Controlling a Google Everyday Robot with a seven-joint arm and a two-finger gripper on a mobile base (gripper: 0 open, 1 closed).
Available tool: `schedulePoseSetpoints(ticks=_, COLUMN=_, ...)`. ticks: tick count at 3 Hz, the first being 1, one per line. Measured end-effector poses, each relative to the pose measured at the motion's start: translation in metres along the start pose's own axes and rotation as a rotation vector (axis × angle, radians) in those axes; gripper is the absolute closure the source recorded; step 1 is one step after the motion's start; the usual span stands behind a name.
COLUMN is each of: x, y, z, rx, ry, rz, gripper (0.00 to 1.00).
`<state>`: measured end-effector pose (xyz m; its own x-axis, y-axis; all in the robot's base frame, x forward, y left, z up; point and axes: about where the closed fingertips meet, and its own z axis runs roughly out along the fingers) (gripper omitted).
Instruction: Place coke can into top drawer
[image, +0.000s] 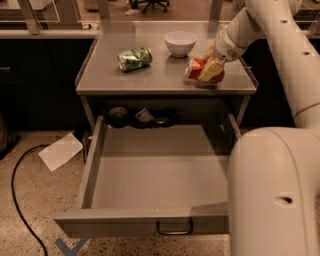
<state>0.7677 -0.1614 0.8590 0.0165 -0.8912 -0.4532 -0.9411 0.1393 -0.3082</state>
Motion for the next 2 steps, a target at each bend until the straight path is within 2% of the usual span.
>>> schedulePoseSetpoints(ticks=1, x=-0.024, y=0.026, z=-0.028, rx=0.008, ry=-0.11, rz=0.004, gripper=1.0)
schedulePoseSetpoints(ticks=2, x=-0.042, y=0.061, z=-0.051, rx=0.016, ry=-0.174, rz=0.006, gripper=1.0)
